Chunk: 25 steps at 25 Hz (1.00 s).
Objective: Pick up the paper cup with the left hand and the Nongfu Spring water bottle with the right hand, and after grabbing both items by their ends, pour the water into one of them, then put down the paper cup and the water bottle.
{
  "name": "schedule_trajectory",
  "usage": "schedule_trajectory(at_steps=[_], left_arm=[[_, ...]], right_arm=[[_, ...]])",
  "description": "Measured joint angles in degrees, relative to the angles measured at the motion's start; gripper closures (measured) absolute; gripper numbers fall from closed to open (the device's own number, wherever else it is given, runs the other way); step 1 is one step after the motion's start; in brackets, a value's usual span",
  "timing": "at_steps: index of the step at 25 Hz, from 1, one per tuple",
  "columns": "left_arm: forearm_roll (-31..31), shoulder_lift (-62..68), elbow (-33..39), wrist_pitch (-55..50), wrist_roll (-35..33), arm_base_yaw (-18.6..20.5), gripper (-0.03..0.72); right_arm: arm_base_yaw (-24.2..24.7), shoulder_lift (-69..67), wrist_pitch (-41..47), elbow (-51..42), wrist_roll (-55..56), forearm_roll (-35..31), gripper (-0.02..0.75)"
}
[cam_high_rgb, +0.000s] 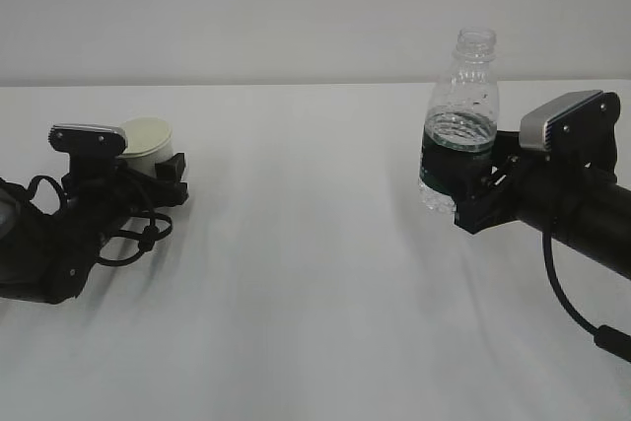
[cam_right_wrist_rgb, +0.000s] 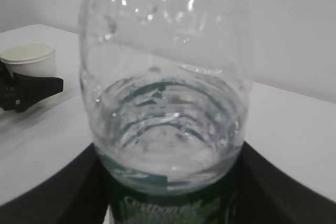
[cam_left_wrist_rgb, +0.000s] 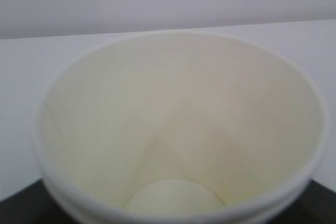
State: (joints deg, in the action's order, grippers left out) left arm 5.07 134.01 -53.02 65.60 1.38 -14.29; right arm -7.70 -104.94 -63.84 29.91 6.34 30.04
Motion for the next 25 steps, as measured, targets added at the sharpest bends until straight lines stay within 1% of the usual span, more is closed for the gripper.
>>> schedule_trajectory(at_steps=[6, 11, 22, 25], left_arm=[[0.0, 0.0, 0.0, 0.0, 0.0, 0.0, 0.153], [0.0, 0.0, 0.0, 0.0, 0.0, 0.0, 0.202], [0.0, 0.0, 0.0, 0.12, 0.0, 0.0, 0.211], [-1.33, 0.0, 0.0, 0.12, 0.0, 0.0, 0.211]], right_arm=[[0.0, 0.0, 0.0, 0.0, 0.0, 0.0, 0.279], [0.0, 0.0, 0.0, 0.0, 0.0, 0.0, 0.279], [0.0, 0.0, 0.0, 0.0, 0.0, 0.0, 0.279], [0.0, 0.0, 0.0, 0.0, 0.0, 0.0, 0.279]])
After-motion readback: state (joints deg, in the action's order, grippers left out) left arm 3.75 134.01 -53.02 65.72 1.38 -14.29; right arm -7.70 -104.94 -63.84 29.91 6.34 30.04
